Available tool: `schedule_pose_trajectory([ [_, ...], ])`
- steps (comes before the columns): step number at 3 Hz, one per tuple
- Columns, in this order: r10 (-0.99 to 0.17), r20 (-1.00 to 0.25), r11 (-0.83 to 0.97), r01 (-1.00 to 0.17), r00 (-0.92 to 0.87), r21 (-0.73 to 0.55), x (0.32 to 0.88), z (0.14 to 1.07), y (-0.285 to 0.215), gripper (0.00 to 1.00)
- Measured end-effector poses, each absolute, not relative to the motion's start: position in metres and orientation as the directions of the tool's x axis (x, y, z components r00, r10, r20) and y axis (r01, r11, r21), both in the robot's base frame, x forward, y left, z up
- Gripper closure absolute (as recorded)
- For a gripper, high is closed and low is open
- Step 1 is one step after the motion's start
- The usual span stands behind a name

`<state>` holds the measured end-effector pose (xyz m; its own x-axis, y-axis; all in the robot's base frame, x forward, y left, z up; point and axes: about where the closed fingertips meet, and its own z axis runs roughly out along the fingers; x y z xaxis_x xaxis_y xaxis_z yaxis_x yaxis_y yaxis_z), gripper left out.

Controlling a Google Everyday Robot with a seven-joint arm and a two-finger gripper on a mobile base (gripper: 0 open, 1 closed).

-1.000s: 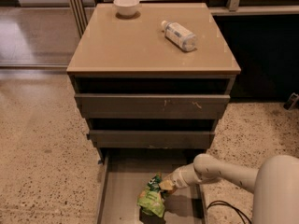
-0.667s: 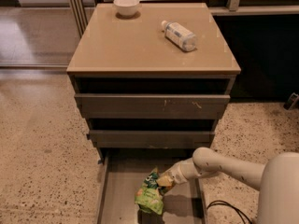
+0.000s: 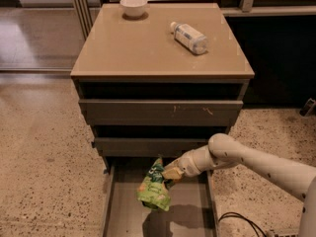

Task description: Pick green rice chip bag from bottom drawer and place on counter

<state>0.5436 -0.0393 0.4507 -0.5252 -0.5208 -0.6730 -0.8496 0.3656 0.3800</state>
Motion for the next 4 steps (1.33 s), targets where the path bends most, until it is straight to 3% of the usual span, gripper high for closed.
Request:
schedule_pose_trajectory([
  [1,-0.504,-0.720,0.353,-0.874,-0.477,0.332,0.561,0.535,-0.039,1.00],
  [3,-0.513,-0.714,0.342,-0.876,-0.477,0.339,0.561,0.555,-0.039,1.00],
  [4,-0.509,-0.733,0.316,-0.891,-0.450,0.327,0.563,0.614,-0.037,1.00],
])
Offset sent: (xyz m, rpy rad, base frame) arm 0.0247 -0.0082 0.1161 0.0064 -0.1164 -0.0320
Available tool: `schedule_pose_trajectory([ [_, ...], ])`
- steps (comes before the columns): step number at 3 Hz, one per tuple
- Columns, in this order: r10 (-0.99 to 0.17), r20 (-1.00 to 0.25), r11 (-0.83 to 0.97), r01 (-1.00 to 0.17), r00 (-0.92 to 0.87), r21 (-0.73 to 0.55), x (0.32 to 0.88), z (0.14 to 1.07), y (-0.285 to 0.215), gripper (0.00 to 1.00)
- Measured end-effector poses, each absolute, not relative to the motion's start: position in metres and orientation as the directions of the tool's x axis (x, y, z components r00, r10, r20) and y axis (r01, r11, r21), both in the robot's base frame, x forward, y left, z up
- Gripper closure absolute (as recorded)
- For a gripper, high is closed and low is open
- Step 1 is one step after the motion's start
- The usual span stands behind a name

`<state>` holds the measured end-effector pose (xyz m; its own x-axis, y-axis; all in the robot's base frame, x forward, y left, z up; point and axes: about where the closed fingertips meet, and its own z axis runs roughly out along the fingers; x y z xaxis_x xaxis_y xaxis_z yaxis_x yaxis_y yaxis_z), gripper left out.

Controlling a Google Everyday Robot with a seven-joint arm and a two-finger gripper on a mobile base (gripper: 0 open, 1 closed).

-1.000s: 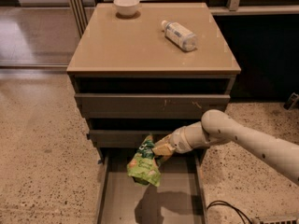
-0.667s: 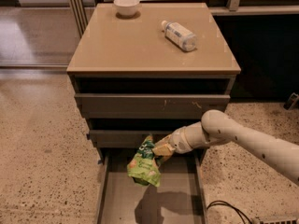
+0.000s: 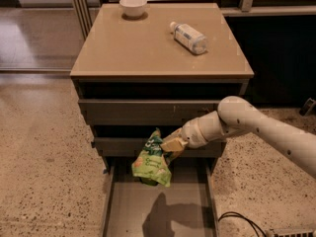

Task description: Pick green rice chip bag from bottom drawer and place on counter

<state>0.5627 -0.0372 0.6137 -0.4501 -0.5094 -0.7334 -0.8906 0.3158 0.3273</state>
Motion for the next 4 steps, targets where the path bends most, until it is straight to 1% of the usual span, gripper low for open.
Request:
schedule_pose_trajectory([
  [2,-0.472,-0.820,0.179,-0.946,-0.325,0.272,0.568,0.748,-0.032,1.00],
  [3,-0.425,-0.865,0.103,-0.963,-0.267,0.247,0.580,0.808,-0.035,1.00],
  [4,-0.425,-0.865,0.103,-0.963,-0.267,0.247,0.580,0.808,-0.035,1.00],
])
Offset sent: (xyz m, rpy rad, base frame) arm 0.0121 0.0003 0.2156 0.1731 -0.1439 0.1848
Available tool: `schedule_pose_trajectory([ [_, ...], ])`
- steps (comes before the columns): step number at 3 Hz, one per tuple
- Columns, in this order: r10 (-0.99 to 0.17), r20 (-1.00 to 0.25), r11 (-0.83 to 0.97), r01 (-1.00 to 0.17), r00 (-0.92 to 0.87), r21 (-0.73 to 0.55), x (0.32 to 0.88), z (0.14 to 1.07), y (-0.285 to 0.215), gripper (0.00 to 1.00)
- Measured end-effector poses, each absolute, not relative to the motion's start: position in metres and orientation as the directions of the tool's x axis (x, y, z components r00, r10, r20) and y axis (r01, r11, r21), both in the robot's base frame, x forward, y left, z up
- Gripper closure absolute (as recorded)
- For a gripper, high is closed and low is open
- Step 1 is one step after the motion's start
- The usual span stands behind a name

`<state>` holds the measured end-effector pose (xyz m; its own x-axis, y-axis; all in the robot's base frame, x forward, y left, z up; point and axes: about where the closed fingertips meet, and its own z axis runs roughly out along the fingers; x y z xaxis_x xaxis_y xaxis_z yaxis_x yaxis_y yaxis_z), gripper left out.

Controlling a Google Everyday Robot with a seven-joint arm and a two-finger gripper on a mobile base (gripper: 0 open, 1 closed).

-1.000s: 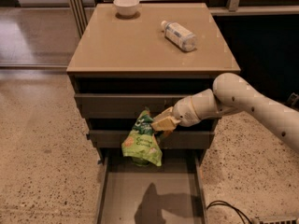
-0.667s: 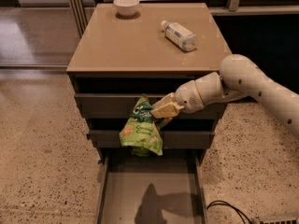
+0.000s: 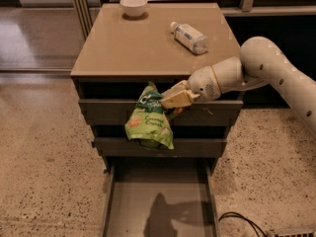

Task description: Pick green rice chip bag from bottom drawer and place on counter

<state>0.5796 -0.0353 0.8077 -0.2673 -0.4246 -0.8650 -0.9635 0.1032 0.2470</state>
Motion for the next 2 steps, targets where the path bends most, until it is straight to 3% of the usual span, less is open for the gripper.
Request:
schedule_pose_trajectory([
  [2,-0.423,-0.876,0.065,-0.972,-0.231,0.225,0.601,0.880,-0.035,1.00],
])
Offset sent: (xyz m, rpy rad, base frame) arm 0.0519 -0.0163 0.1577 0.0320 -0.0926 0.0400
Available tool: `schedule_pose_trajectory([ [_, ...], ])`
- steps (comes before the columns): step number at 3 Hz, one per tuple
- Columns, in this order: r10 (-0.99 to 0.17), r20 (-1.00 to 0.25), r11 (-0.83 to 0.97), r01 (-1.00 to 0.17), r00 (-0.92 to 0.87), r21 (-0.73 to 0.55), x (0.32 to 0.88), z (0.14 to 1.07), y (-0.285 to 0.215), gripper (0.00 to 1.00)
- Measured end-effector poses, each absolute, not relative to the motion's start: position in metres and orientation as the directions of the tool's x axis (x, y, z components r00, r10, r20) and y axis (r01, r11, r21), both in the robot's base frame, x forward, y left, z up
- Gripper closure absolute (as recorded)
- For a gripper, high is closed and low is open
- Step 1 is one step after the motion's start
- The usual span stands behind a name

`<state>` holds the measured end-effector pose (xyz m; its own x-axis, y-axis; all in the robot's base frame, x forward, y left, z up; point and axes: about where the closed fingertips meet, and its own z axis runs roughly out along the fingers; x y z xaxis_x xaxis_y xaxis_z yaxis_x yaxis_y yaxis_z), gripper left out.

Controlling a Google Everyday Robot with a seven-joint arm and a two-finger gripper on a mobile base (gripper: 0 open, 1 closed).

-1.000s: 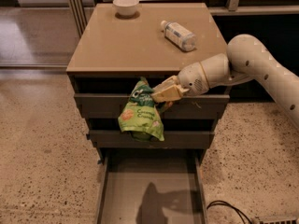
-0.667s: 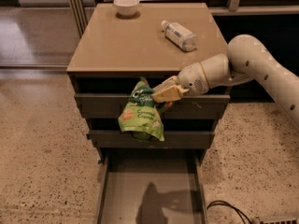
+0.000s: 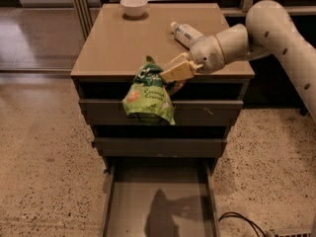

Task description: Pick green rice chip bag from bottom drawer and place on counter

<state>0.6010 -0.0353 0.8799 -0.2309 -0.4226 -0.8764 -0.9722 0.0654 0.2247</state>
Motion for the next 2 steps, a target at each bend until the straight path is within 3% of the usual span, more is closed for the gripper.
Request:
schedule_pose_trajectory([
  [2,-0.414,-0.894,-0.080,-0.971,-0.173,0.225,0.616,0.967,-0.010,1.00],
])
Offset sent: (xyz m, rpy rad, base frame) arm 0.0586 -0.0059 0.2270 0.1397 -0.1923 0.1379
